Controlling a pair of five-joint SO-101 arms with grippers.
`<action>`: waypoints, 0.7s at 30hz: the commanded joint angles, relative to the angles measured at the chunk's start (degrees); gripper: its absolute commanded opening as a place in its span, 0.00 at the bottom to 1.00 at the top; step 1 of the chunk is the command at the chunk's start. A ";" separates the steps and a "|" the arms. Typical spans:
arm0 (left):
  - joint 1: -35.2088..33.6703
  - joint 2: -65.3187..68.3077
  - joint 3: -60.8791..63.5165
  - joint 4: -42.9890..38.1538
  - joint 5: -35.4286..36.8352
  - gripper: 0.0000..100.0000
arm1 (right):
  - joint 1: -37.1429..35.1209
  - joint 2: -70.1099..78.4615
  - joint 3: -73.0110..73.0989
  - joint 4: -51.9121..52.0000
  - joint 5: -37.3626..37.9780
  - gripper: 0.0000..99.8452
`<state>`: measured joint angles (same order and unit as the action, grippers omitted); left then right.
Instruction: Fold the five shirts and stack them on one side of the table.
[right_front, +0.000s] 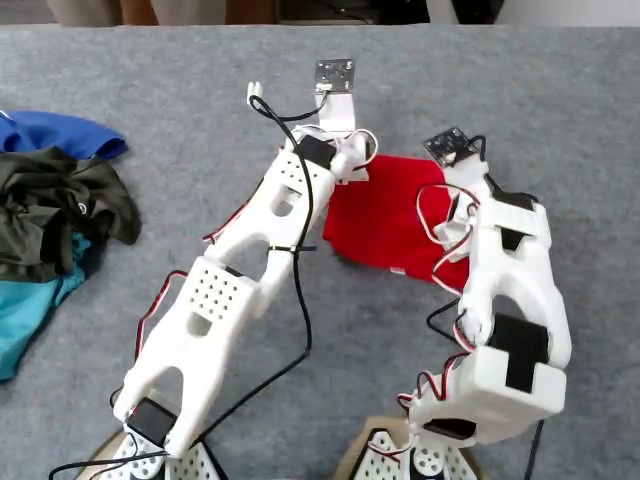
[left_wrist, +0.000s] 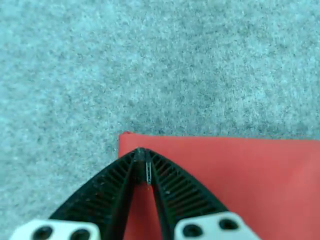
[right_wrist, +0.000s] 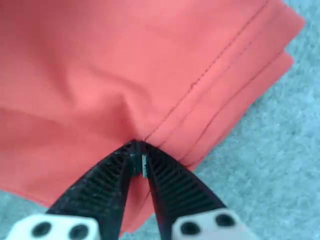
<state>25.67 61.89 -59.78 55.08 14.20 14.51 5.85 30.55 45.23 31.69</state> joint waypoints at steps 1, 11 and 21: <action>0.62 -1.01 -3.08 -1.05 -1.05 0.02 | 1.54 -0.84 -5.41 4.48 0.26 0.01; 0.44 -1.01 -3.08 -0.88 -0.79 0.02 | -1.19 -17.63 -13.85 17.76 -0.09 0.01; 0.35 -1.01 -3.08 -0.70 -0.79 0.02 | -0.75 -6.29 -3.21 -2.29 0.26 0.01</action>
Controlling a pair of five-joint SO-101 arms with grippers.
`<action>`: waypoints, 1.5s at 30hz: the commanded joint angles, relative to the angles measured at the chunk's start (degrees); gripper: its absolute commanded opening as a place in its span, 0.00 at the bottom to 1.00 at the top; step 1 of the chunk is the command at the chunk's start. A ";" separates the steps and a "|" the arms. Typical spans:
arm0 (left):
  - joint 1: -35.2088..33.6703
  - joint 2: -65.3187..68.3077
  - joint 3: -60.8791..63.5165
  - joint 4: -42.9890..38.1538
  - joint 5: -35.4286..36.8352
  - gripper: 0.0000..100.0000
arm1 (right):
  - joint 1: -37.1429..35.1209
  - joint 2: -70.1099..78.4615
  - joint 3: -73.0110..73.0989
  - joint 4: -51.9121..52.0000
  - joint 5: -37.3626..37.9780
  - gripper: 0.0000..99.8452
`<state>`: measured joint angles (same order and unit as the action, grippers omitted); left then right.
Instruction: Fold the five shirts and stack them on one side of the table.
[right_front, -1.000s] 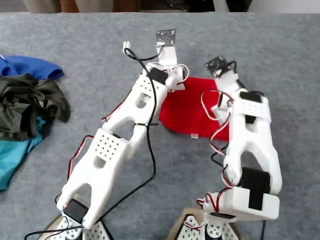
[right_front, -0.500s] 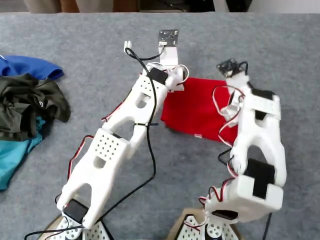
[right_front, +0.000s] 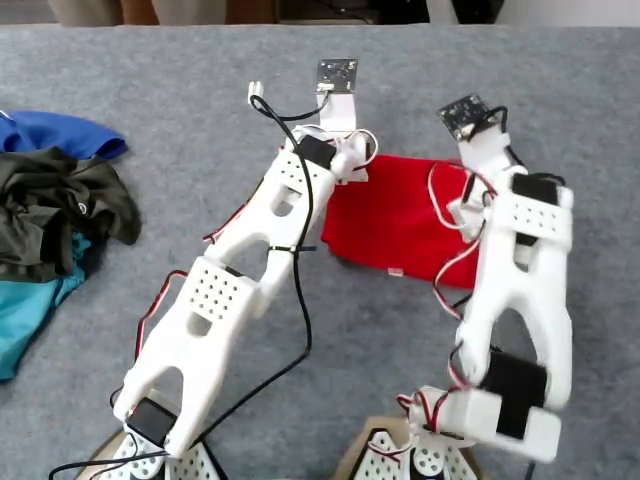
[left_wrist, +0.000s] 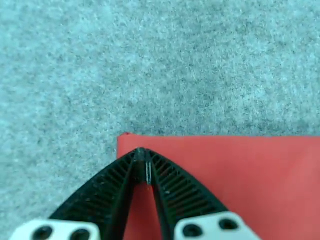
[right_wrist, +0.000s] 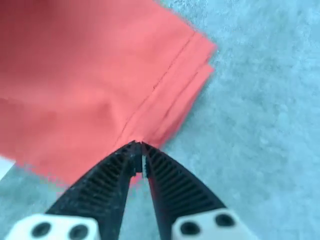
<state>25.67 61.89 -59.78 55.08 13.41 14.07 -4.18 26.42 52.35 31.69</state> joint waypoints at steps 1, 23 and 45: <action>0.35 -1.01 -3.08 -0.70 0.00 0.02 | -0.22 6.55 0.92 -12.04 0.44 0.01; 0.53 -2.15 -6.86 3.87 0.09 0.02 | 1.01 -21.85 -2.07 7.21 -6.15 0.25; -2.46 3.82 -21.36 33.49 -3.16 0.17 | 0.92 15.60 -11.38 8.09 -25.58 0.25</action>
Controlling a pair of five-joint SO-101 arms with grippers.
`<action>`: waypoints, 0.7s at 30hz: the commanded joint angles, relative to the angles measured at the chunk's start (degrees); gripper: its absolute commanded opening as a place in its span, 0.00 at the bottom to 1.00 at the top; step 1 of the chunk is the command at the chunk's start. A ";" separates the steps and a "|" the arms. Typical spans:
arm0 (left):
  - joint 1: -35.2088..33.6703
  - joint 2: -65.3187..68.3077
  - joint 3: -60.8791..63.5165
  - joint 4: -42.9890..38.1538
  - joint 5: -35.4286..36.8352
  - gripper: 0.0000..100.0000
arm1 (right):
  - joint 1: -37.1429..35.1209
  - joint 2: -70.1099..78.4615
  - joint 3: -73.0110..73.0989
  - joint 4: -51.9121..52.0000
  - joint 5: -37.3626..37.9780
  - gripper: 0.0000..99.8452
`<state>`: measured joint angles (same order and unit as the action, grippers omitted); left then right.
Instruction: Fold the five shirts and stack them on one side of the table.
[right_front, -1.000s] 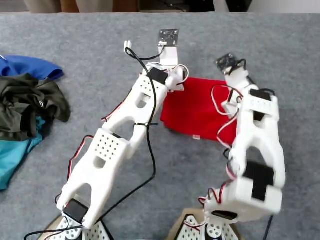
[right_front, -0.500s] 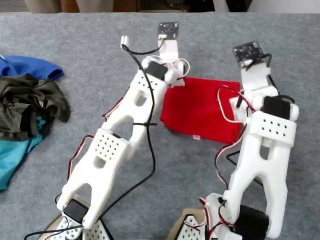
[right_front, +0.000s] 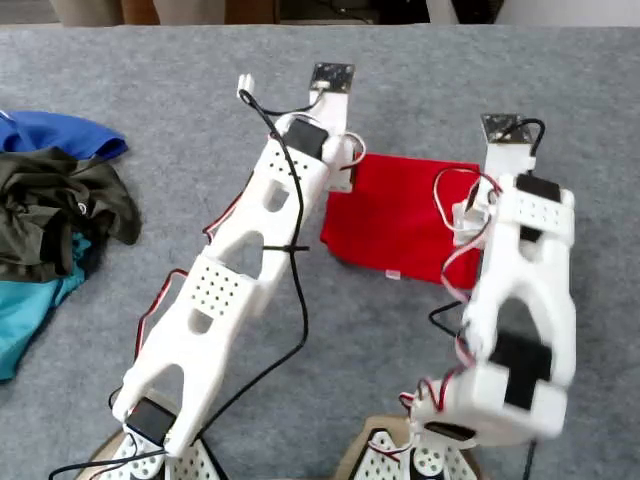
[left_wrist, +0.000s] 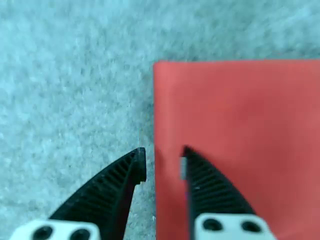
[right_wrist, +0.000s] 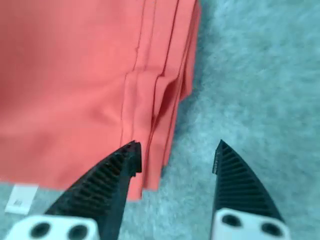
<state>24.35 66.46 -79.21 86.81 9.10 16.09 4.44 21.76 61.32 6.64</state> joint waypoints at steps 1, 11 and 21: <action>-1.41 -0.57 -1.93 2.55 1.14 0.17 | -1.10 9.54 -8.92 -0.70 -0.35 0.25; -6.42 -0.48 -1.93 8.26 1.05 0.17 | -1.27 22.81 -22.20 3.43 5.10 0.24; -8.44 -0.57 -2.02 10.02 -1.93 0.17 | -1.01 24.57 -23.87 7.74 8.79 0.02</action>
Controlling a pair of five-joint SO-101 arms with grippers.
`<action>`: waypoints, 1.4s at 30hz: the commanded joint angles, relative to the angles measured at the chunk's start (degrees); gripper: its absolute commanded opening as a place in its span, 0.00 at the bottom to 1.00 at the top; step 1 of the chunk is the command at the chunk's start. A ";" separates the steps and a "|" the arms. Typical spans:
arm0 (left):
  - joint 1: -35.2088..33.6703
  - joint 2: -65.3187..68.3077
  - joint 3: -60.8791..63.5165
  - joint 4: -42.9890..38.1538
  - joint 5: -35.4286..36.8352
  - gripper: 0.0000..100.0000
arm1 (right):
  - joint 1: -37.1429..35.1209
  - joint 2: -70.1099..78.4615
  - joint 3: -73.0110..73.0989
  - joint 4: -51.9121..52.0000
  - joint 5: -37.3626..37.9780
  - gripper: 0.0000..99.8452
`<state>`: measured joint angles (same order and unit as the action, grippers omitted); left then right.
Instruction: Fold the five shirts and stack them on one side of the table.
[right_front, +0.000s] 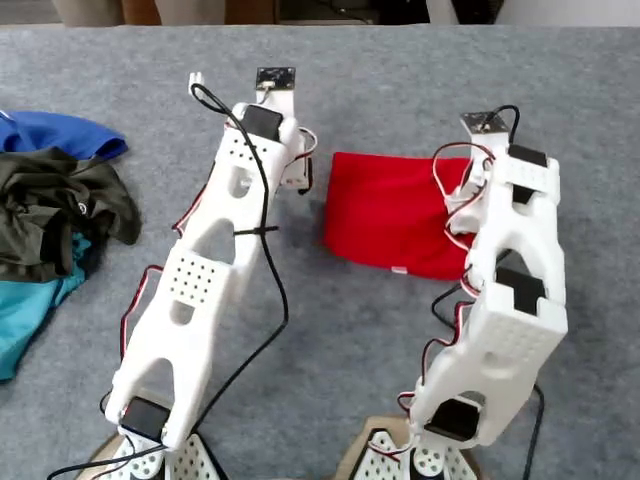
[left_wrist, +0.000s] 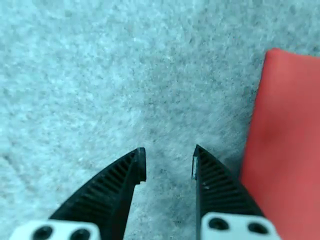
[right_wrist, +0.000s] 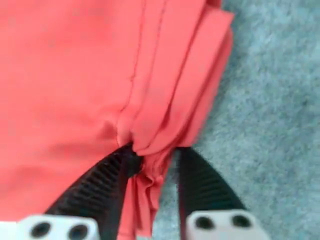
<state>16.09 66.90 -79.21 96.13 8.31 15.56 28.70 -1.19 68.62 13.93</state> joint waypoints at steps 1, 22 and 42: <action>-0.18 -1.01 -2.02 0.70 -1.14 0.17 | -0.31 0.31 -0.92 0.44 1.67 0.02; -1.49 -1.10 -2.02 0.97 -7.56 0.17 | 22.11 -2.59 -11.65 9.67 2.46 0.00; -1.49 -1.10 -2.02 0.97 -12.75 0.17 | 69.41 1.10 -13.93 9.85 29.89 0.00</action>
<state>15.21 66.90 -79.21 96.40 -3.82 79.91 30.20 -11.30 78.20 40.75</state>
